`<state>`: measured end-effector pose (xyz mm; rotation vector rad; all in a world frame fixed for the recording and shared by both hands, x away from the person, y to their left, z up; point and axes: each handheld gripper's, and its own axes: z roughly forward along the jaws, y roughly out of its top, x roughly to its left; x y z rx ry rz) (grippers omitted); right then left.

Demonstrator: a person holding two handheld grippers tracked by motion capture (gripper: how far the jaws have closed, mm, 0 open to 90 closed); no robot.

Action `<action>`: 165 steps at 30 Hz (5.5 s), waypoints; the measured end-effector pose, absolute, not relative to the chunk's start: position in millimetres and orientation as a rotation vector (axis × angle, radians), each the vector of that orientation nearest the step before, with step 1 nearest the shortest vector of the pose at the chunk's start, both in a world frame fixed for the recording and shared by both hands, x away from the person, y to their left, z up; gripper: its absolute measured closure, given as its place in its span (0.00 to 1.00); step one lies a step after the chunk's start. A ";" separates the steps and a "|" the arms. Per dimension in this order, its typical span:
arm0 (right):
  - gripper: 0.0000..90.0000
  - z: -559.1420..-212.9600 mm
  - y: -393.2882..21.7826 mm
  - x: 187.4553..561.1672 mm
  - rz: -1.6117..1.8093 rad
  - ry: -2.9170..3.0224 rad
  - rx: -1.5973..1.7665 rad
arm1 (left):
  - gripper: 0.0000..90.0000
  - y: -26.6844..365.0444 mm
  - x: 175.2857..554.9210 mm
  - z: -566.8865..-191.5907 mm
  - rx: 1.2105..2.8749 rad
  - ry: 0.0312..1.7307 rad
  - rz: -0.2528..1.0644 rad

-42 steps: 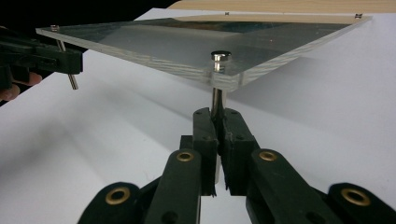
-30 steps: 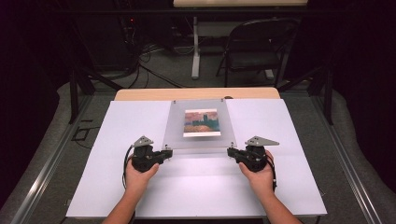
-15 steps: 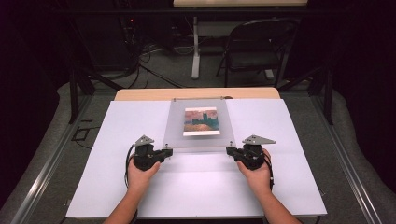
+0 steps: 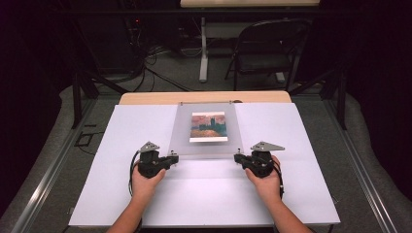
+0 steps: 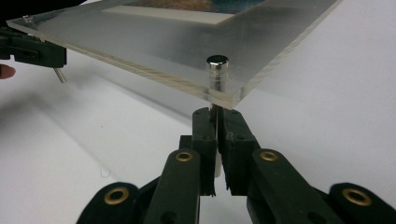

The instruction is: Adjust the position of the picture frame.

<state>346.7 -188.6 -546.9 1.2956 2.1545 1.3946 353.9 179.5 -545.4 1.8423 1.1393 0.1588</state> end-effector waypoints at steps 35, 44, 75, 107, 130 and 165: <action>0.92 -562.2 -192.5 347.5 1.358 2.239 1.350 | 0.90 174.8 350.9 -558.4 1.901 1.158 0.132; 0.81 -559.6 -196.0 344.3 1.385 2.203 1.346 | 0.78 174.1 347.7 -559.2 1.884 1.156 0.144; 0.41 -539.3 -208.9 309.7 1.252 2.258 1.169 | 0.39 188.9 308.6 -547.7 1.924 1.043 0.211; 0.42 -535.0 -236.7 292.9 1.305 2.170 1.211 | 0.38 231.1 306.3 -538.1 1.798 1.120 0.190; 0.43 -496.9 -252.3 344.8 1.240 2.200 1.342 | 0.38 235.5 356.1 -491.6 1.751 1.186 0.176; 0.44 -472.5 -230.0 442.5 1.222 2.093 1.409 | 0.38 174.0 463.3 -476.2 1.862 1.221 0.193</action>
